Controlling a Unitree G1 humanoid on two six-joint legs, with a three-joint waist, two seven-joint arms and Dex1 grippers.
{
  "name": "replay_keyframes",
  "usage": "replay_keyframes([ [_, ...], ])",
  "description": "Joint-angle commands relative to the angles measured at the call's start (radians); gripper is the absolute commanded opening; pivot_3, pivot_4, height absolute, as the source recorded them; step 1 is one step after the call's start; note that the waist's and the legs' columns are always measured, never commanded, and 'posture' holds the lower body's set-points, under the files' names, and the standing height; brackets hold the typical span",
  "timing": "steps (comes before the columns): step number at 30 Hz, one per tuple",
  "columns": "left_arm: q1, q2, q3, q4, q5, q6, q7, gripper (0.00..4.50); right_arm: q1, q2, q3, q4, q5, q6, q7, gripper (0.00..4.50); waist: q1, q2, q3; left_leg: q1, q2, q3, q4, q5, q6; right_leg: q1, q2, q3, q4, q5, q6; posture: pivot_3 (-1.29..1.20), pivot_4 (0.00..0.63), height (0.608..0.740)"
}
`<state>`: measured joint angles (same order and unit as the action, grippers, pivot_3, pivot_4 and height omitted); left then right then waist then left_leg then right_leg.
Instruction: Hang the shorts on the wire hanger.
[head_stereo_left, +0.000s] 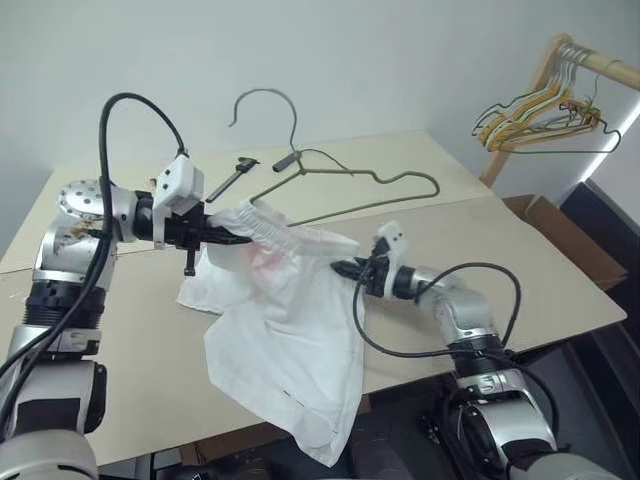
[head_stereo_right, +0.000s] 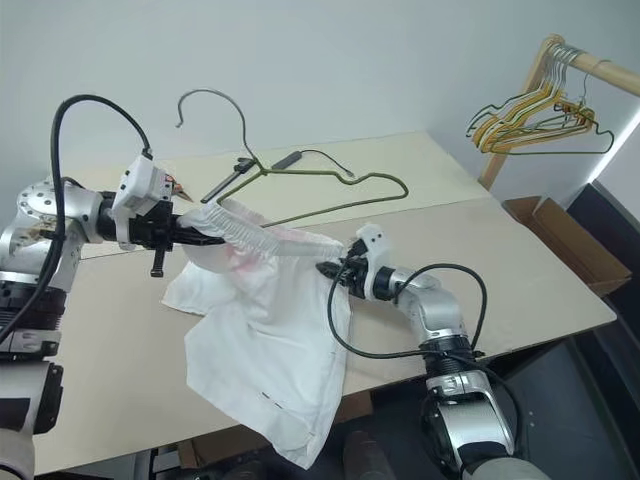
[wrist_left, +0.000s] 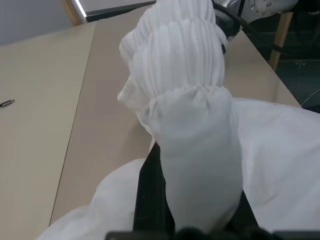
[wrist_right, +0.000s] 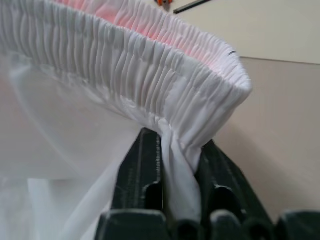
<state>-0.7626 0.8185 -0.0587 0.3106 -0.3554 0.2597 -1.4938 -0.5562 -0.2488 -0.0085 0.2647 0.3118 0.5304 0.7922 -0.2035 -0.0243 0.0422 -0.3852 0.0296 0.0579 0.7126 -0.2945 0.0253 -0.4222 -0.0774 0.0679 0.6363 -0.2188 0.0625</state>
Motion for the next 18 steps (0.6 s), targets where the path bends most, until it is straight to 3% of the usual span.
replay_keyframes([
  [1,-0.002,0.017,0.04,-0.032,-0.014,0.002,0.008,0.0,0.018,-0.035,-0.059,-0.094,0.045,0.007,-0.022,0.04,-0.001,0.0,0.0,0.0,0.0,0.0,0.0,0.0,0.0,0.0,0.0,0.0,0.0,0.0,0.0,-0.12,0.0,0.74],
  [12,0.038,0.04,0.02,0.022,0.032,-0.013,0.013,0.0,0.046,-0.23,-0.185,-0.199,0.068,0.027,-0.104,0.04,-0.006,0.0,0.0,0.0,0.0,0.001,0.0,0.0,0.0,0.0,0.001,0.0,-0.005,0.0,0.0,-0.15,0.0,0.74],
  [18,0.055,0.055,0.0,0.046,0.082,-0.042,0.011,0.0,0.02,-0.281,-0.221,-0.208,0.095,0.027,-0.138,0.04,-0.006,0.0,0.0,0.001,0.0,0.001,0.0,0.0,0.0,0.0,0.001,0.001,-0.006,0.0,0.0,-0.16,0.0,0.74],
])
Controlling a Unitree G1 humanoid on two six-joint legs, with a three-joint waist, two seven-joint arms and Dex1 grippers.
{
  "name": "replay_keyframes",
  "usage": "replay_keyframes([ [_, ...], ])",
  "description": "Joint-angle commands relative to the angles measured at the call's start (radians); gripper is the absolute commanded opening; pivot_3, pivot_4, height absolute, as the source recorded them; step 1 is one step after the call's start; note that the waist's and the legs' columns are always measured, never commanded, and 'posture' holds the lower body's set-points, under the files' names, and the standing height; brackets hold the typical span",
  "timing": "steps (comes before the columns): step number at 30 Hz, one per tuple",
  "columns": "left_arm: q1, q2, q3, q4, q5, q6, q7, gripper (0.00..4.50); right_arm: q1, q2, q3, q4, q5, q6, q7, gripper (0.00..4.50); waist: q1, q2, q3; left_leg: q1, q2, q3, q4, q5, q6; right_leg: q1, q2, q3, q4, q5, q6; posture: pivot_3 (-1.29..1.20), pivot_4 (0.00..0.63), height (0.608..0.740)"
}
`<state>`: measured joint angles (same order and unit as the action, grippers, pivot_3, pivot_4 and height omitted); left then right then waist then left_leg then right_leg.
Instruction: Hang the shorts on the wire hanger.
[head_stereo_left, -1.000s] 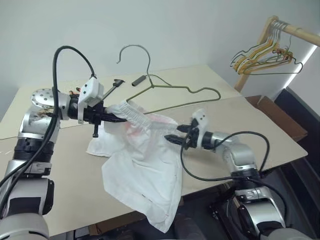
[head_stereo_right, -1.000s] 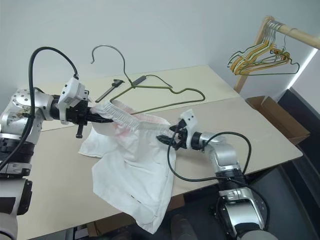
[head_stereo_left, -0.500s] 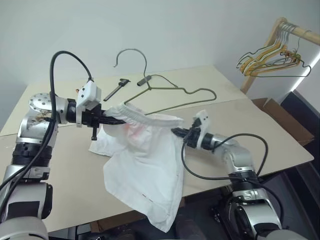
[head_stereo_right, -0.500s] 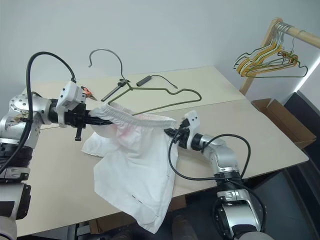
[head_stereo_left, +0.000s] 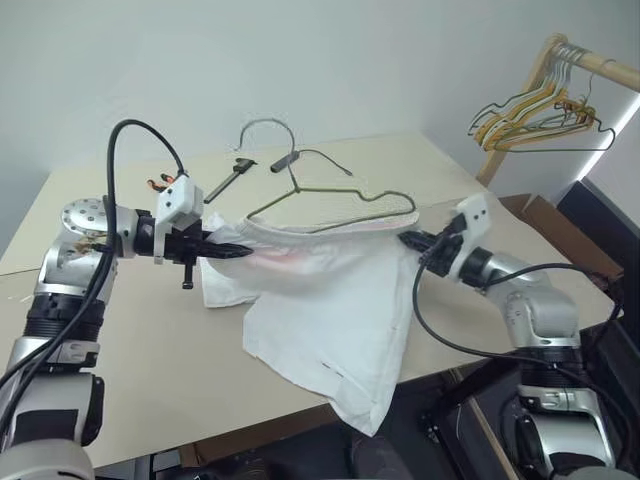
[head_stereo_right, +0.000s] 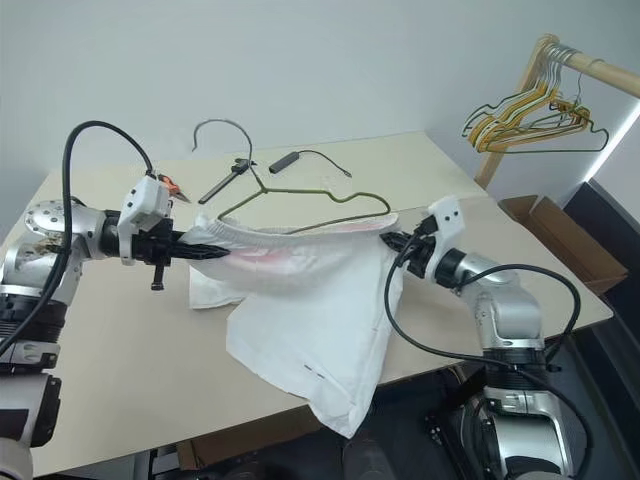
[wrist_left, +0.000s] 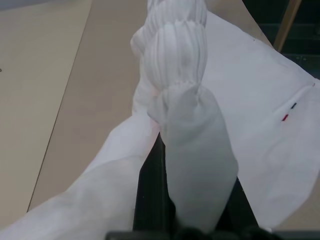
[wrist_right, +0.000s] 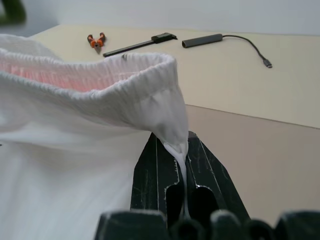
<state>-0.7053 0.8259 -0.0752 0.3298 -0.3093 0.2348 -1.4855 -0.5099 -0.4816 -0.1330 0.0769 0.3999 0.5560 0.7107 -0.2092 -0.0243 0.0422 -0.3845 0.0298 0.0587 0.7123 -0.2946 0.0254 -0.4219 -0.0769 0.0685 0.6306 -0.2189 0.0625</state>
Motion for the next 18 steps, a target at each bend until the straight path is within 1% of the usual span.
replay_keyframes([
  [1,-0.005,0.048,0.009,0.039,0.052,-0.021,0.016,0.0,-0.029,-0.056,-0.101,-0.029,0.013,0.002,-0.058,0.04,0.0,0.0,0.0,0.0,0.0,0.0,0.0,0.0,0.0,0.0,0.0,0.0,0.0,0.0,0.0,-0.16,0.0,0.74],
  [5,-0.015,0.038,-0.01,0.065,0.085,-0.019,0.056,0.0,-0.022,-0.079,-0.106,-0.068,0.035,0.009,-0.056,0.04,0.001,0.0,0.0,0.0,0.0,0.0,0.0,0.0,0.0,0.0,0.0,0.0,0.0,0.0,0.0,-0.17,0.0,0.74],
  [18,-0.027,0.016,-0.021,0.088,0.077,-0.017,0.083,0.0,0.009,-0.113,-0.093,-0.135,0.08,0.015,-0.037,0.04,0.0,0.0,0.0,0.0,0.0,0.0,0.0,0.0,0.0,0.0,0.0,0.0,0.0,0.0,0.0,-0.18,0.0,0.74],
])
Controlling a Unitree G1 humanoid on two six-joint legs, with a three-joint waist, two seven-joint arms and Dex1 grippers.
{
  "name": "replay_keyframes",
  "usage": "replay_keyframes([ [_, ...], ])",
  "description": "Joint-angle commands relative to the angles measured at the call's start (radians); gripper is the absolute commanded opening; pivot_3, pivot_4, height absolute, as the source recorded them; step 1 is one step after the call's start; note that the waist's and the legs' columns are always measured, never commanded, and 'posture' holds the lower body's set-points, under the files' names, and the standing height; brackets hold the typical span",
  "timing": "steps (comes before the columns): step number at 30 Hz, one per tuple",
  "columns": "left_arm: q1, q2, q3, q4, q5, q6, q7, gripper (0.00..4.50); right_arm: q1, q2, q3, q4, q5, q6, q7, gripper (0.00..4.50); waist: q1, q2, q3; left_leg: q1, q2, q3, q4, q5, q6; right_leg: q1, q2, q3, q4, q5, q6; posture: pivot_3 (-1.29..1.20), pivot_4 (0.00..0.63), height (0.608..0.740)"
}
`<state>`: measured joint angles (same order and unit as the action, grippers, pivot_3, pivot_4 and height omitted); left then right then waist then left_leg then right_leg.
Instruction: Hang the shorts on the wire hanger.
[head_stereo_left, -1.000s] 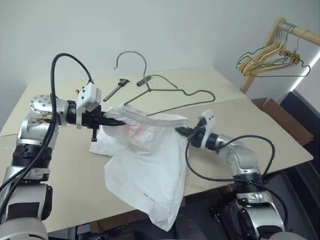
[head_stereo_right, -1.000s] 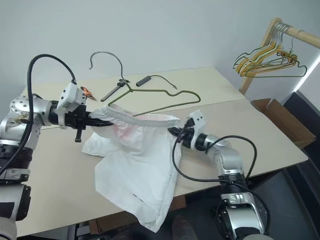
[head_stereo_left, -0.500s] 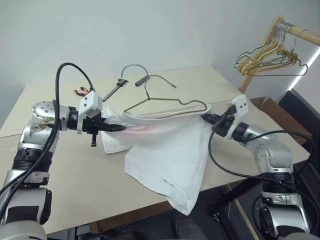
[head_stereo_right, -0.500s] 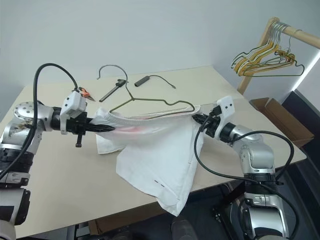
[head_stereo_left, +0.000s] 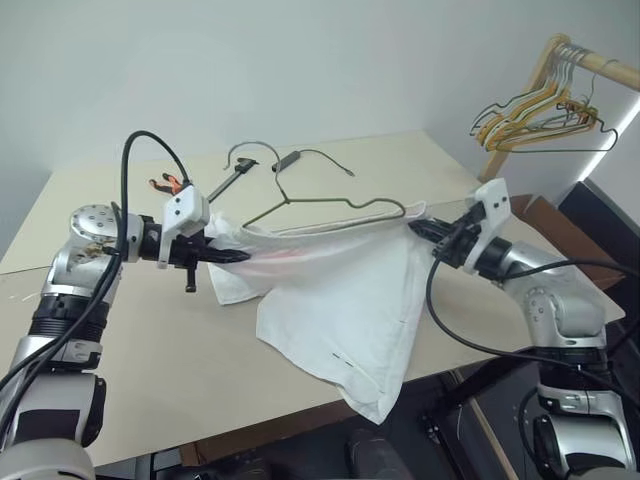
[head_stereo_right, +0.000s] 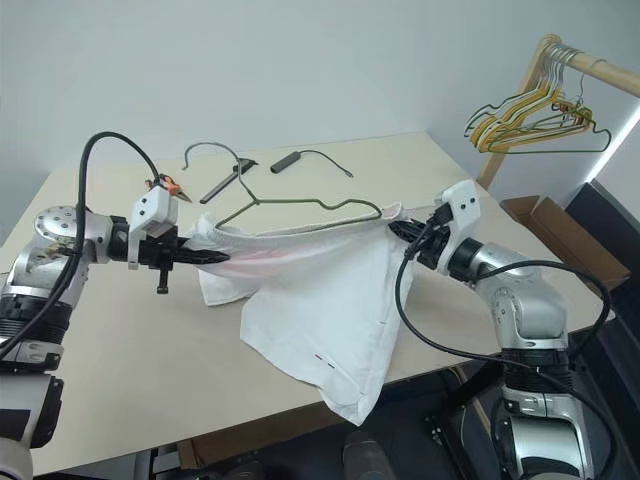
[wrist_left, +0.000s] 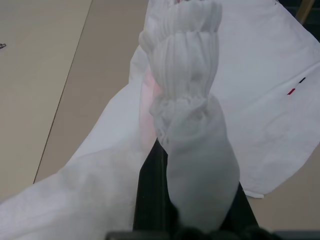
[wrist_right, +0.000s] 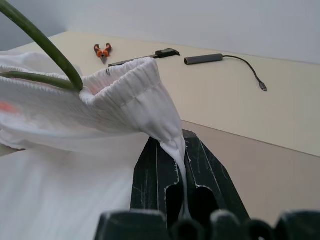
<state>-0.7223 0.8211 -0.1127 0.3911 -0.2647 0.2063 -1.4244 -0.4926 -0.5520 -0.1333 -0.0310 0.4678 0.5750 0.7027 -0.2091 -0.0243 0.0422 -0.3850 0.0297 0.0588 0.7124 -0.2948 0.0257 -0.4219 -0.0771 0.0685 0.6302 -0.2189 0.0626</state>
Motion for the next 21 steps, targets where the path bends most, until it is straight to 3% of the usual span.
replay_keyframes([
  [1,-0.011,0.019,0.016,0.028,0.033,0.011,0.024,0.0,-0.008,-0.044,-0.092,-0.028,0.015,-0.004,-0.029,0.04,0.0,0.0,0.0,0.0,0.0,0.0,0.0,0.0,0.0,0.0,0.0,0.0,0.0,0.0,0.0,-0.18,0.0,0.74],
  [13,0.022,0.021,0.012,0.013,0.016,-0.056,-0.035,0.0,-0.005,-0.051,-0.073,-0.041,0.035,0.001,-0.027,0.04,0.0,0.0,0.0,0.0,0.0,0.0,0.0,0.0,0.0,0.0,0.0,0.0,0.0,0.0,0.0,-0.18,0.0,0.74],
  [21,0.027,0.04,-0.059,0.033,0.143,-0.11,0.016,0.0,-0.029,-0.066,-0.081,-0.044,0.038,-0.006,-0.018,0.04,0.001,0.0,0.0,0.0,0.0,0.0,0.0,0.0,0.0,0.0,0.0,0.0,0.0,0.0,0.0,-0.18,0.0,0.74],
])
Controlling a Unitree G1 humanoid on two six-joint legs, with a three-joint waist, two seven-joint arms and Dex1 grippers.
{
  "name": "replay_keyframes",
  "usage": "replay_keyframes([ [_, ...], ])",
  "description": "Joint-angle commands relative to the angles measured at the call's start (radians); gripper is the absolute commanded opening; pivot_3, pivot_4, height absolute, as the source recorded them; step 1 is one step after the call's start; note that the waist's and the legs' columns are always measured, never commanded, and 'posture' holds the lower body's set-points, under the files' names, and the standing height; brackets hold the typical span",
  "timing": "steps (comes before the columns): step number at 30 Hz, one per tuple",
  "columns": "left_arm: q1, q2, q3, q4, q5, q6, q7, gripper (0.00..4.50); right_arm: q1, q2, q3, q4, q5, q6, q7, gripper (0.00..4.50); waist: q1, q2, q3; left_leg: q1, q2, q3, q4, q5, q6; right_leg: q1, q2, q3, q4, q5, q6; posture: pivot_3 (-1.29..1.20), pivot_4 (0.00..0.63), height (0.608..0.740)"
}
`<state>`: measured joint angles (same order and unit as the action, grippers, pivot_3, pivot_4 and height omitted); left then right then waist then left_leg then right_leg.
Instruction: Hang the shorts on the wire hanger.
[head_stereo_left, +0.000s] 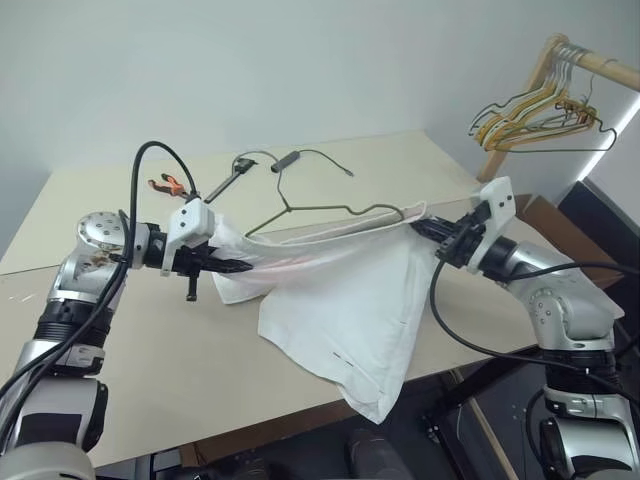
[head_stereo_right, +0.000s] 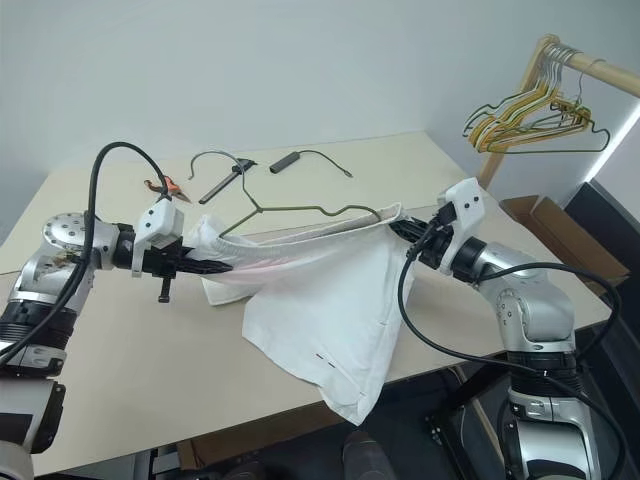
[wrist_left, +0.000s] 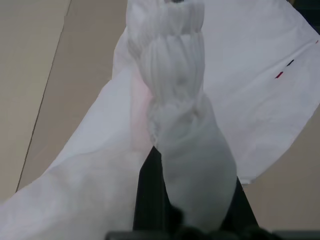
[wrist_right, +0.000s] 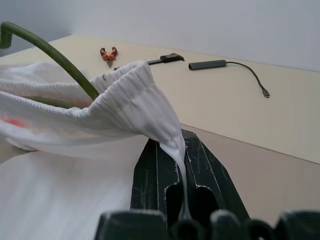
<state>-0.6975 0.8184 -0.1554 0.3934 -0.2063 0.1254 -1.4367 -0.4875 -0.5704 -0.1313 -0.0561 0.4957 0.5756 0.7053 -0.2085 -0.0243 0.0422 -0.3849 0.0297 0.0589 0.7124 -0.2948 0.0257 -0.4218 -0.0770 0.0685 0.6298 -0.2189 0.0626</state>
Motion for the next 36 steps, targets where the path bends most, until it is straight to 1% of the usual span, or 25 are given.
replay_keyframes([
  [1,0.003,0.044,-0.026,0.037,0.105,-0.049,0.038,0.0,-0.035,-0.049,-0.082,-0.023,0.012,-0.006,-0.016,0.04,0.001,0.0,0.0,0.0,0.0,0.0,0.0,0.0,0.0,0.0,0.0,0.0,0.0,0.0,0.0,-0.18,0.0,0.74],
  [4,-0.017,0.04,-0.057,0.072,0.164,-0.076,0.078,0.0,-0.031,-0.057,-0.056,-0.04,0.002,-0.011,0.008,0.04,0.001,0.0,0.0,0.0,0.0,0.0,0.0,0.0,0.0,0.0,0.0,0.0,0.0,0.0,0.0,-0.19,0.0,0.74],
  [9,-0.05,0.03,-0.071,0.114,0.181,-0.097,0.081,0.0,-0.015,-0.094,-0.003,-0.07,-0.018,-0.028,0.062,0.04,0.001,0.0,0.0,0.0,0.0,0.0,0.0,0.0,0.0,0.0,0.0,0.0,0.0,0.0,0.0,-0.19,0.0,0.74],
  [15,-0.101,0.023,-0.084,0.179,0.202,-0.14,0.072,0.0,-0.01,-0.241,0.106,-0.079,-0.085,-0.087,0.252,0.04,0.001,0.0,0.0,0.0,0.0,0.0,0.0,0.0,0.0,0.0,0.0,0.0,-0.001,0.0,0.0,-0.19,0.0,0.74],
  [18,-0.116,0.022,-0.09,0.196,0.207,-0.162,0.054,0.0,-0.034,-0.279,0.141,-0.068,-0.102,-0.116,0.322,0.04,0.001,0.0,0.0,0.0,0.0,0.001,0.0,0.0,0.0,0.0,0.0,0.0,-0.001,0.0,0.0,-0.19,0.0,0.74],
  [21,-0.127,0.014,-0.096,0.207,0.21,-0.18,0.04,0.0,-0.074,-0.286,0.168,-0.051,-0.125,-0.132,0.35,0.04,-0.004,0.0,0.0,0.0,0.0,0.001,0.0,0.0,0.0,0.0,0.0,0.0,-0.001,0.0,0.0,-0.19,0.0,0.74],
  [25,-0.139,-0.002,-0.105,0.216,0.218,-0.195,0.025,0.0,-0.146,-0.25,0.183,-0.029,-0.107,-0.104,0.369,0.04,-0.004,0.0,0.0,0.0,0.0,0.001,0.0,0.0,0.0,0.0,0.0,0.0,-0.001,0.0,0.0,-0.19,0.0,0.74],
  [29,-0.151,-0.011,-0.104,0.233,0.235,-0.21,0.024,0.0,-0.16,-0.234,0.196,-0.028,-0.112,-0.097,0.383,0.04,-0.003,0.0,0.0,0.0,0.0,0.001,0.0,0.0,0.001,0.0,0.0,0.0,-0.001,0.0,0.0,-0.19,0.0,0.74],
  [33,-0.163,-0.019,-0.098,0.249,0.24,-0.217,0.022,0.0,-0.144,-0.237,0.196,-0.038,-0.107,-0.095,0.401,1.01,0.0,0.0,0.0,-0.001,0.0,0.001,0.0,0.0,0.001,-0.001,0.0,0.0,-0.001,0.0,0.0,-0.19,0.0,0.74],
  [36,-0.172,-0.026,-0.092,0.263,0.248,-0.225,0.019,0.0,-0.13,-0.245,0.192,-0.049,-0.106,-0.091,0.41,2.11,0.002,0.0,0.0,-0.001,0.0,0.001,0.0,0.0,0.001,-0.001,0.0,0.0,-0.001,0.0,0.0,-0.19,0.0,0.74],
])
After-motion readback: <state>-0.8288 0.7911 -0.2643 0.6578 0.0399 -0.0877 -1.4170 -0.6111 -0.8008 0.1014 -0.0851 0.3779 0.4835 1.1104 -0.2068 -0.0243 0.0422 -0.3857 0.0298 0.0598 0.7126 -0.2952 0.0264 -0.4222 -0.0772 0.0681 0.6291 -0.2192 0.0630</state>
